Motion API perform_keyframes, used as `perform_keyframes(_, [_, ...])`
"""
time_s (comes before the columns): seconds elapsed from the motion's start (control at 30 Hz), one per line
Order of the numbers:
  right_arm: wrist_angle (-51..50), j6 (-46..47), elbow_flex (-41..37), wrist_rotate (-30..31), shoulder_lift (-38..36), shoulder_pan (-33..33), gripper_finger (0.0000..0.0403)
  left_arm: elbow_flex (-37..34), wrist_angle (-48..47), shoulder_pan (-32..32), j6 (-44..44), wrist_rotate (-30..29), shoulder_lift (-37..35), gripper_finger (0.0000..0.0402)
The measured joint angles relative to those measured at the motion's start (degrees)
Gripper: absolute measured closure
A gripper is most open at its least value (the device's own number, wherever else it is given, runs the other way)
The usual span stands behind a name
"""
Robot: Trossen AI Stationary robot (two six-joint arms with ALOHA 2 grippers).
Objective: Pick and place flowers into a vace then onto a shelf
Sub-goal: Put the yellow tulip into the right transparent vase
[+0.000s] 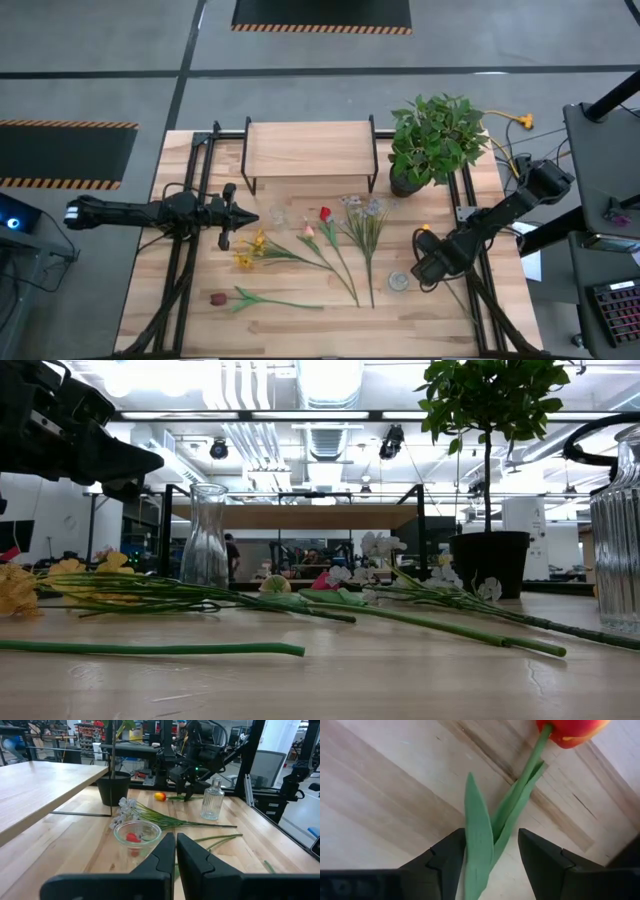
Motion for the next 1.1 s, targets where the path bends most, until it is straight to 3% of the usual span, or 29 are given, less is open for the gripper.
perform_keyframes(0.17, [0.6, 0.0, -0.2, -0.3, -0.4, 0.0, 0.0251, 0.0, 0.0, 0.0, 0.0, 0.0, 0.0, 0.0402])
perform_keyframes(0.57, [1.2, -0.3, -0.4, -0.7, -2.8, 0.0, 0.0385, 0.0, 0.0, 0.0, 0.0, 0.0, 0.0, 0.0402])
perform_keyframes(0.9, [-0.1, -1.3, -0.7, -1.1, -5.5, 0.0, 0.0389, 0.0, 0.0, 0.0, 0.0, 0.0, 0.0, 0.0402])
perform_keyframes(1.1, [0.0, -2.6, 0.1, 4.4, -10.6, 0.0, 0.039, 0.0, 0.0, 0.0, 0.0, 0.0, 0.0, 0.0402])
